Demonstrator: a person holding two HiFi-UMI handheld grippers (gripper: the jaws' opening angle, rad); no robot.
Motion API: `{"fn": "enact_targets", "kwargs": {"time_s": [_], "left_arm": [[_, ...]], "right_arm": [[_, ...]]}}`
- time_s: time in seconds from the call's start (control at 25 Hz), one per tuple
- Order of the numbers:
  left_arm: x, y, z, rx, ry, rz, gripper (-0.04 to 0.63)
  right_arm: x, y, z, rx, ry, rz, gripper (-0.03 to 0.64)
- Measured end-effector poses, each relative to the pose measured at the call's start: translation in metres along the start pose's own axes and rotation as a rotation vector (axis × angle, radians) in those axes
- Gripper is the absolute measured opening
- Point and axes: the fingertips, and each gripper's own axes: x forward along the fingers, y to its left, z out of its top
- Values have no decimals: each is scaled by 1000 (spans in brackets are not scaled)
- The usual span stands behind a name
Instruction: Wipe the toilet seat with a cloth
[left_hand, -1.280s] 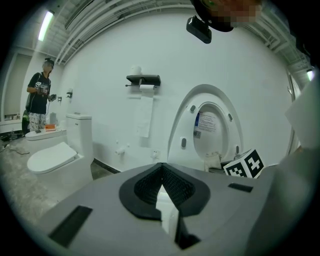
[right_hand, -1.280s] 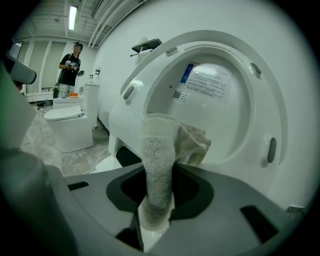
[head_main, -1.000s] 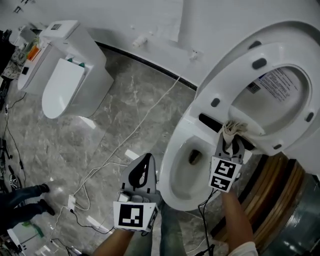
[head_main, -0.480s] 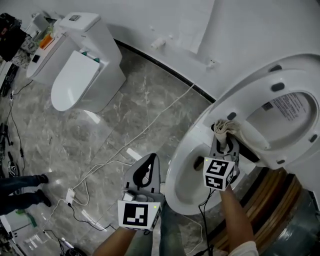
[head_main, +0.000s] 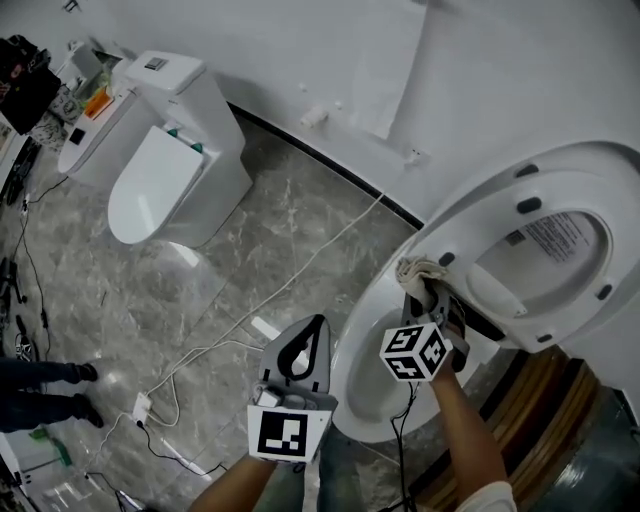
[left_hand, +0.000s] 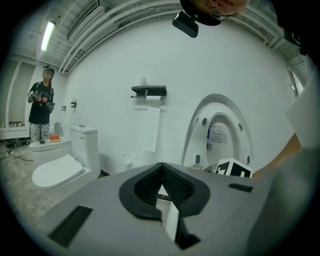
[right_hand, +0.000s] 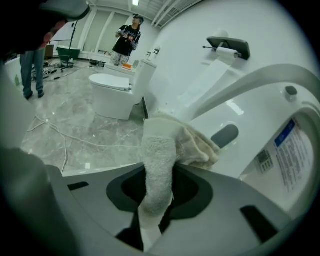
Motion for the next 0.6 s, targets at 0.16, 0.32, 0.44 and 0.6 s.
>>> {"fn": "enact_targets", "kwargs": {"time_s": [0.16, 0.32, 0.44, 0.6], "left_arm": [[6, -11, 17, -2, -12, -18, 11], [10, -20, 36, 1, -28, -31, 11], [12, -27, 48, -10, -19, -38, 11], [14, -31, 67, -3, -64, -51, 11]], "right_arm": [[-4, -4, 7, -42, 20, 49, 109], [-11, -13, 19, -38, 29, 77, 109], [-17, -24, 21, -55, 43, 85, 109], [-21, -38, 25, -80, 58, 84, 109]]}}
